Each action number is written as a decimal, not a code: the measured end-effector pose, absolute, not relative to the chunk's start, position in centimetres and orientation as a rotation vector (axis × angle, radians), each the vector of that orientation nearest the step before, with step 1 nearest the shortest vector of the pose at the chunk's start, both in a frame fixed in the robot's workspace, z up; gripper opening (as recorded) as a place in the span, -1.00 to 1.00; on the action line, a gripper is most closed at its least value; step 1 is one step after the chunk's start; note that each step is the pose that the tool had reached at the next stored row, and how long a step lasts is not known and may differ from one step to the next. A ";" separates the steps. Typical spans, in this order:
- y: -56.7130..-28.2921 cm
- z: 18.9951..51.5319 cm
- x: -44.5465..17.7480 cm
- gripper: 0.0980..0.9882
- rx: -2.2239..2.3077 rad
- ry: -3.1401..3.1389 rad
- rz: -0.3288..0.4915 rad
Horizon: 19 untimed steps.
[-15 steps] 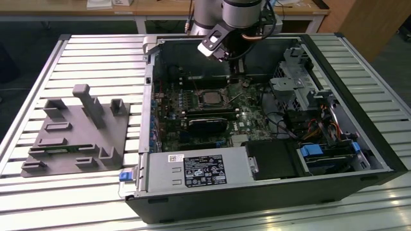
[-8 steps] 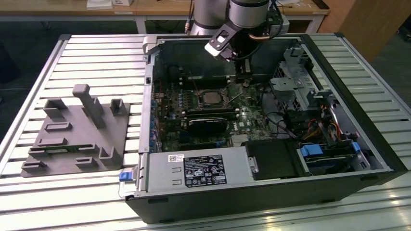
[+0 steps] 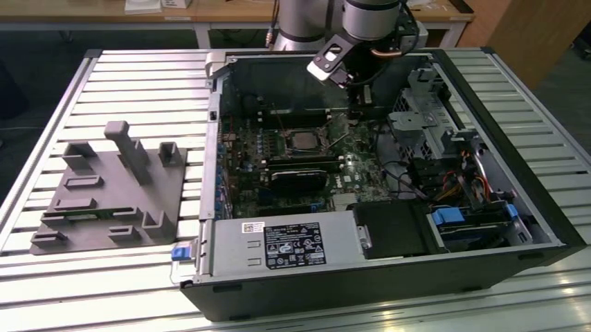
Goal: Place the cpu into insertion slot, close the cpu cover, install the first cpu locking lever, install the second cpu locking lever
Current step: 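Close the cpu cover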
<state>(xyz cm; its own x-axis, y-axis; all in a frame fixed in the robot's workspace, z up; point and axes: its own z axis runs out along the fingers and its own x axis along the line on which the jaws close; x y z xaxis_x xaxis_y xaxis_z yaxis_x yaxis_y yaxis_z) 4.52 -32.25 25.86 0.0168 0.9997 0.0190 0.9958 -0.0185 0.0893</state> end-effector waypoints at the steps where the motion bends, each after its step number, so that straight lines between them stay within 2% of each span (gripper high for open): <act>1: -32.3 25.9 4.7 -0.98 2.203 2.165 0.118; 19: -32.3 23.8 6.0 -0.98 2.208 2.169 0.109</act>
